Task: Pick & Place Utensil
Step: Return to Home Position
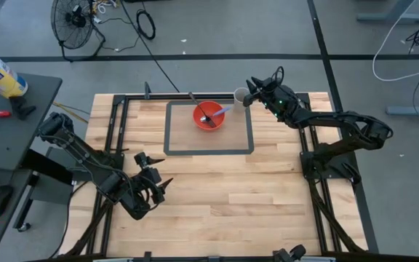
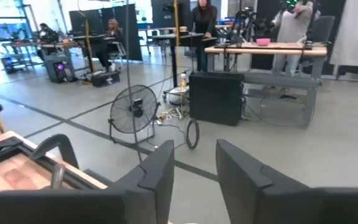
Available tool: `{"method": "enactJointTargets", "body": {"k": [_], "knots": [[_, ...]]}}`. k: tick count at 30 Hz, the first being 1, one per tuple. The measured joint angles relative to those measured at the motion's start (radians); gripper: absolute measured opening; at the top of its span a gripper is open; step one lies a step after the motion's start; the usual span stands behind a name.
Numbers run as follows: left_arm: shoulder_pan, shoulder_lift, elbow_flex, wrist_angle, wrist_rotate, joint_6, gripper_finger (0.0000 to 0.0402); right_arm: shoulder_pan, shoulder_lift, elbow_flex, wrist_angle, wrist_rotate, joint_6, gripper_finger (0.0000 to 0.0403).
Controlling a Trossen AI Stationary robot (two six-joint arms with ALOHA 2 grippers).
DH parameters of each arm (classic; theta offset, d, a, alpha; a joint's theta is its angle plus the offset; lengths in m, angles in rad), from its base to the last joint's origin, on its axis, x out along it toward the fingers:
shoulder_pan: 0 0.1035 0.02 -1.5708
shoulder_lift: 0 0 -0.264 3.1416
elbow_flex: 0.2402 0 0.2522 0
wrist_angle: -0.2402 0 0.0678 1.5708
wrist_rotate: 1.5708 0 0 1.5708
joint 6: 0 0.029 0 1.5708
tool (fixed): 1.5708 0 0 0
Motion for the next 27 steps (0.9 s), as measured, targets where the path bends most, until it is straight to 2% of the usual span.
{"method": "enactJointTargets", "body": {"k": [3, 8, 11, 17, 21, 24, 27], "knots": [[0.000, 0.000, 0.000, 0.000, -0.001, -0.005, 0.0362, 0.014, -0.018, 0.000, 0.000, 0.007, -0.038, 0.0133], [0.000, 0.000, 0.000, 0.000, -0.002, -0.029, 0.0362, 0.038, -0.094, 0.000, -0.001, 0.098, -0.126, 0.0140], [0.000, 0.000, 0.000, 0.000, -0.017, -0.034, 0.0362, 0.054, -0.161, 0.000, 0.000, 0.097, -0.136, 0.0139], [0.000, 0.000, 0.000, 0.001, -0.100, -0.072, 0.0362, 0.102, -0.299, 0.000, -0.017, -0.046, -0.061, 0.0139], [0.000, 0.000, 0.000, 0.000, -0.092, -0.071, 0.0362, 0.155, -0.374, 0.000, -0.082, -0.181, -0.053, 0.0139], [0.000, 0.000, 0.000, 0.001, -0.091, -0.069, 0.0362, 0.231, -0.406, 0.000, -0.165, -0.301, -0.045, 0.0134], [0.000, 0.000, 0.000, 0.026, -0.088, -0.032, 0.0362, 0.327, -0.413, -0.035, -0.169, -0.370, -0.047, 0.0112]]}}
